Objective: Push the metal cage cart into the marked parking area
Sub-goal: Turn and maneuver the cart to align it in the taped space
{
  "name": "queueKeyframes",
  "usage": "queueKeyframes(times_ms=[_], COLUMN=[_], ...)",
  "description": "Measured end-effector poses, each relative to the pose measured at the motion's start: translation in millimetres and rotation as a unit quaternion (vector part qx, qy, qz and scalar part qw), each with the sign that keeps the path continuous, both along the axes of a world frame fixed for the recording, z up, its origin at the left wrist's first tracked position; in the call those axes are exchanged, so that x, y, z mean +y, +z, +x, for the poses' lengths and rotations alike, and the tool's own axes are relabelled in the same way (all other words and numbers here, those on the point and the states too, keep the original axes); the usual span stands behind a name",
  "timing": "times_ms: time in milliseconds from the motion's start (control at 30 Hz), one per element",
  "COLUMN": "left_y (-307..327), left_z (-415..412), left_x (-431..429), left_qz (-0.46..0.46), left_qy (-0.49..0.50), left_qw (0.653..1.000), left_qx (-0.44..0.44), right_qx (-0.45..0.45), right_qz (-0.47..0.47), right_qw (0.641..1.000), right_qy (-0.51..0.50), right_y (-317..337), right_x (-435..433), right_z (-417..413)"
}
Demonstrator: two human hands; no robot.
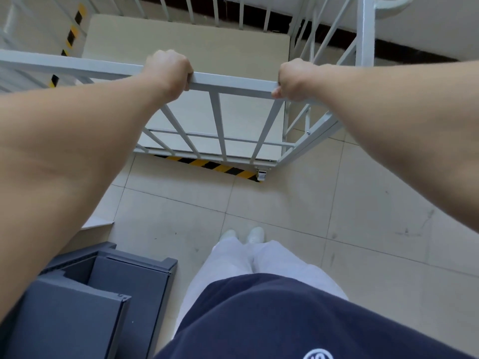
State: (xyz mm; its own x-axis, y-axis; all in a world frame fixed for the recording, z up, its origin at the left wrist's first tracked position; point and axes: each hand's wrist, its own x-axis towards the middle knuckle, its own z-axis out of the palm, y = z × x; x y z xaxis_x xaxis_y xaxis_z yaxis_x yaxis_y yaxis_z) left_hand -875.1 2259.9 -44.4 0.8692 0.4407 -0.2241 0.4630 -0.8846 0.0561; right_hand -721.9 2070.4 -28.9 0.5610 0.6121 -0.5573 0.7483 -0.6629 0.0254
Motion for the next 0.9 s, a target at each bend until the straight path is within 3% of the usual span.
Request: queueKeyframes(times_ms=[267, 900], left_y=[-1, -8], left_z=[-2, -8], left_x=[5, 16], left_qz=[0.009, 0.038], left_qy=[-0.028, -0.069], left_qw=[1.0, 0.997], left_qx=[0.0, -0.017], right_qx=[-0.008, -0.041], right_qz=[0.001, 0.005], right_qw=[0.998, 0.998], right_qy=[-0.068, -0.054], right_y=[-5, -4], right_x=[1, 5], right_z=[-11, -10])
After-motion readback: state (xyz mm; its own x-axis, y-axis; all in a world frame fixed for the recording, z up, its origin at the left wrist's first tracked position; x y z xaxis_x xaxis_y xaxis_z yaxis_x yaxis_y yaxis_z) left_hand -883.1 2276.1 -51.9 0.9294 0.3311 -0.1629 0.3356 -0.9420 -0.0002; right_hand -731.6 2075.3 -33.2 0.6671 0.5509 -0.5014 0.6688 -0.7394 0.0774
